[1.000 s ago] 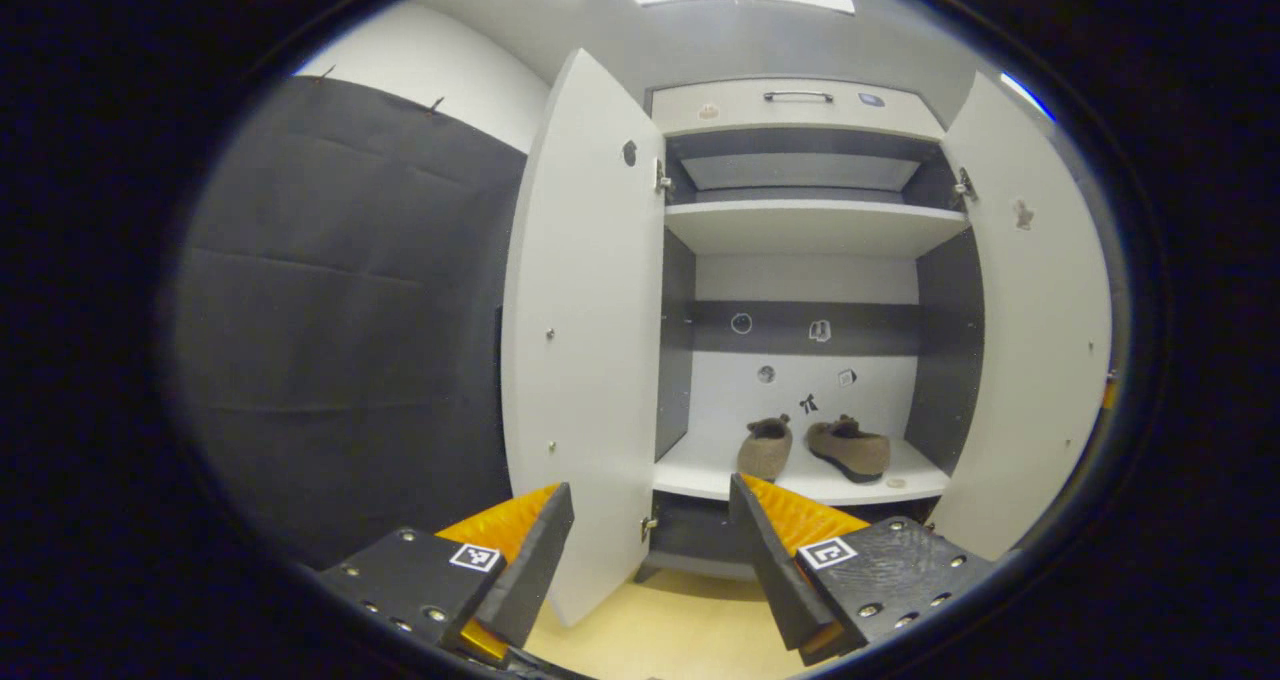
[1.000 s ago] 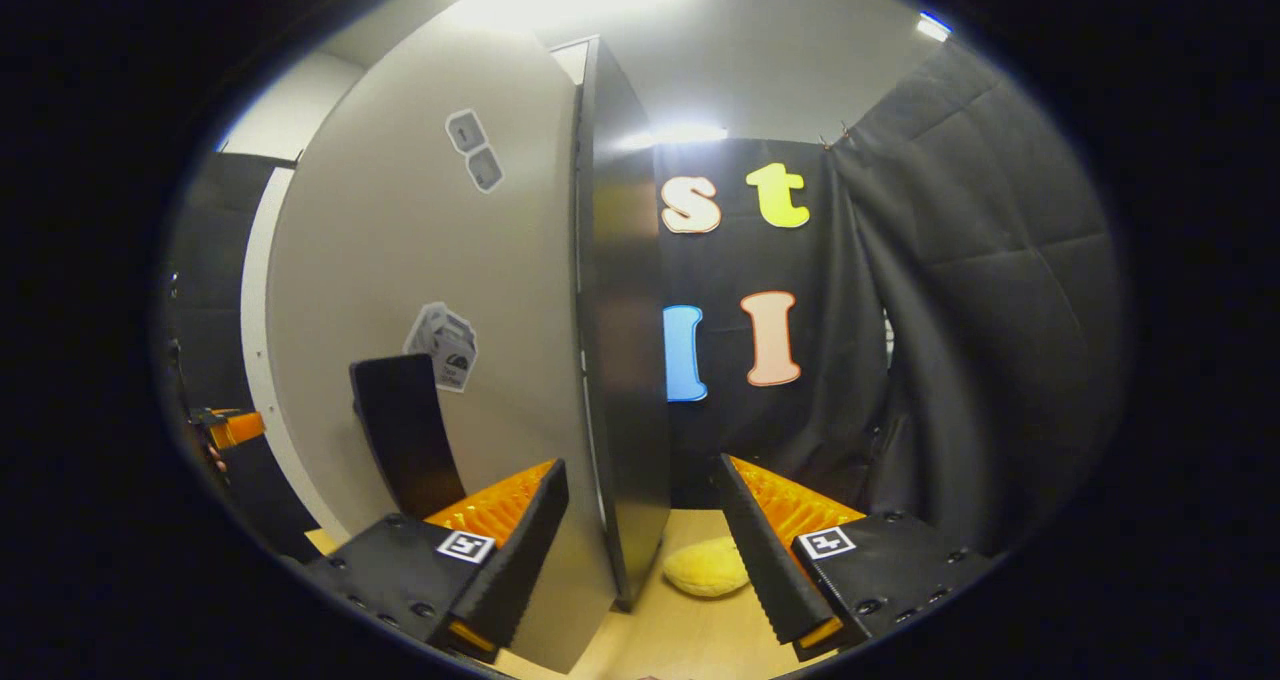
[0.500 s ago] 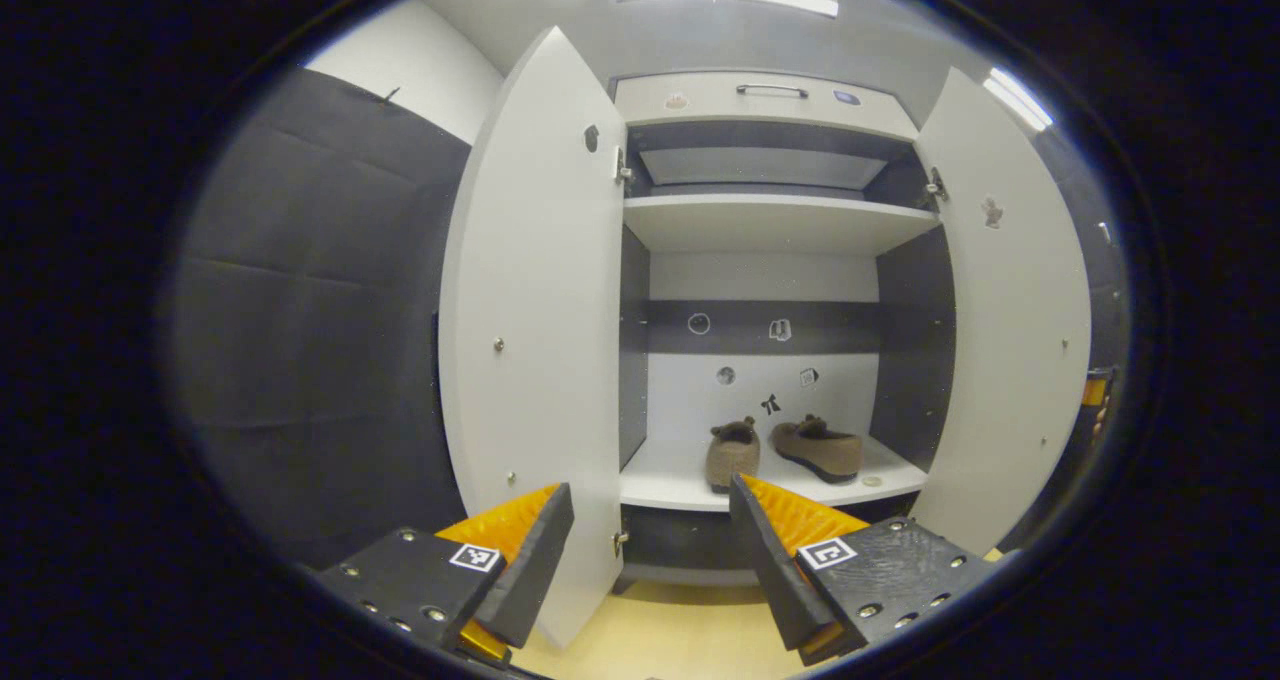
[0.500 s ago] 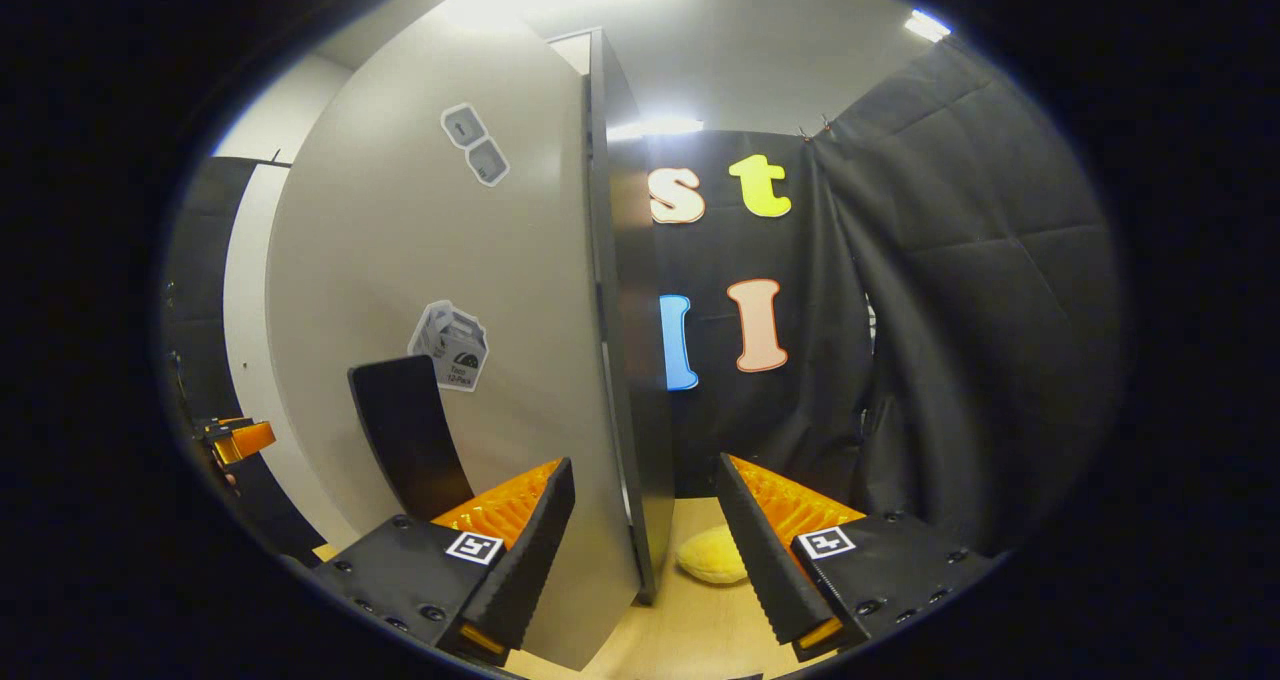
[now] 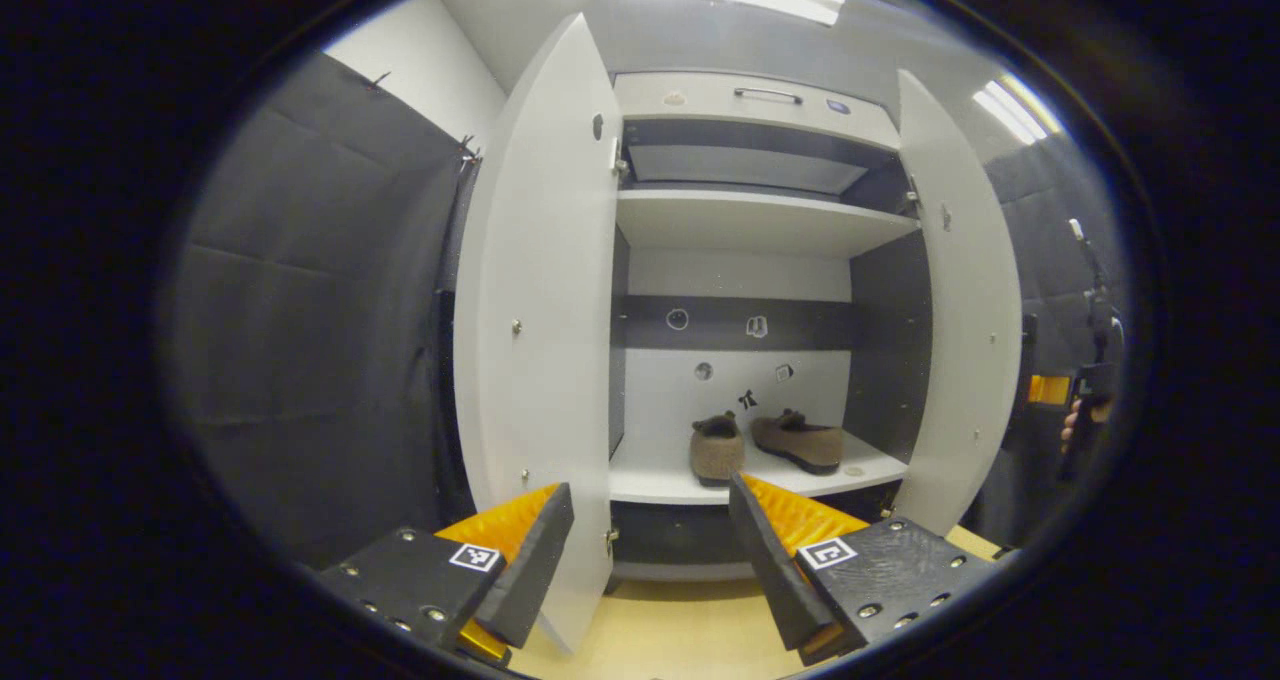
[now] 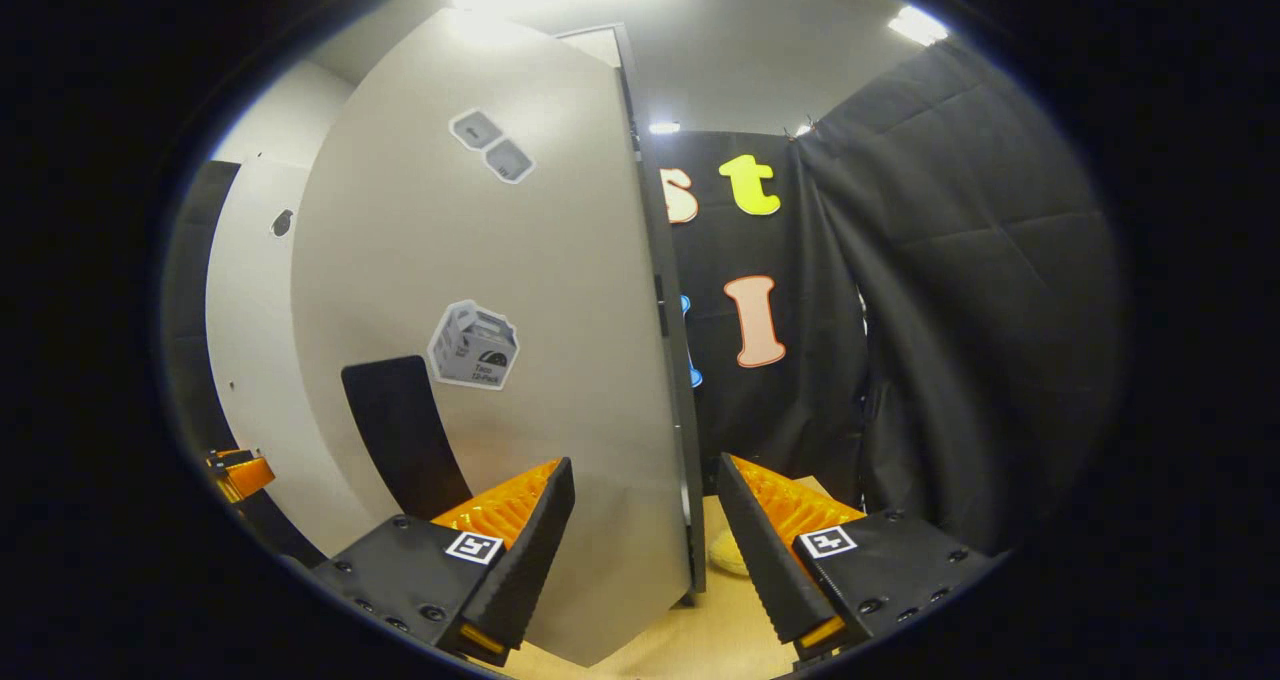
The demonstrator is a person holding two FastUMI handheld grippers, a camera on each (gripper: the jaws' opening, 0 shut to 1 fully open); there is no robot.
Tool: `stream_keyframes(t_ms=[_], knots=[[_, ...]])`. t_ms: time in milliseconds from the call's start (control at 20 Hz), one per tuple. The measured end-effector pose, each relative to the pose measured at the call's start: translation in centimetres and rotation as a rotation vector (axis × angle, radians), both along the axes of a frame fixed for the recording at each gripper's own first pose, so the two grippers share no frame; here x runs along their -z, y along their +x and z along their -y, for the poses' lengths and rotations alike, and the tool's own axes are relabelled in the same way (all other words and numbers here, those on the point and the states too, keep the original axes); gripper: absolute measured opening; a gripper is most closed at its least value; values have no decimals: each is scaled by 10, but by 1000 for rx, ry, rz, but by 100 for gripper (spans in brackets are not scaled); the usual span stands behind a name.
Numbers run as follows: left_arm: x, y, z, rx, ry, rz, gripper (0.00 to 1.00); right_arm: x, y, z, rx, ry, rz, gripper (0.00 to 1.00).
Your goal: Grab one shoe with the right hand and put it into the shoe cabinet, grab the other shoe with the left hand and put it into the shoe cabinet; then close the right door with the right hand and the left door with the left hand.
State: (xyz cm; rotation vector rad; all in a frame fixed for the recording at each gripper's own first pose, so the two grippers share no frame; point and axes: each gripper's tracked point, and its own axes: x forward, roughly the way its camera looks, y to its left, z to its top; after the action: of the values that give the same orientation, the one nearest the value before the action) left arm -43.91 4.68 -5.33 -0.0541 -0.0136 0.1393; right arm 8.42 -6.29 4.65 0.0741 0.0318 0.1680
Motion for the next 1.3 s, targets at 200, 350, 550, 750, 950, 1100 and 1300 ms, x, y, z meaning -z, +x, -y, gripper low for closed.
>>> stream_keyframes(t_ms=[200, 350, 550, 750, 950, 1100, 1300], knots=[[27, -11, -11, 6, -95, -43, 92, 14, 8, -41, -10, 39, -63, 93], [32, -26, -26, -17, -99, -44, 92, 7, 2, -50, -1, 25, -47, 95], [35, -43, -64, -55, -89, -32, 91, 15, -2, -53, 30, 8, -57, 96], [28, -60, -122, -173, -48, -21, 91, 18, 0, -55, 42, 31, -78, 96], [19, -59, -178, -238, -56, 0, 91, 16, -2, -53, 60, 12, -67, 96], [5, -50, -213, -236, -106, 35, 91, 14, -4, -51, 86, -8, -59, 96], [-12, -28, -258, -220, -134, 53, 92, 12, -7, -47, 120, 14, -54, 96]])
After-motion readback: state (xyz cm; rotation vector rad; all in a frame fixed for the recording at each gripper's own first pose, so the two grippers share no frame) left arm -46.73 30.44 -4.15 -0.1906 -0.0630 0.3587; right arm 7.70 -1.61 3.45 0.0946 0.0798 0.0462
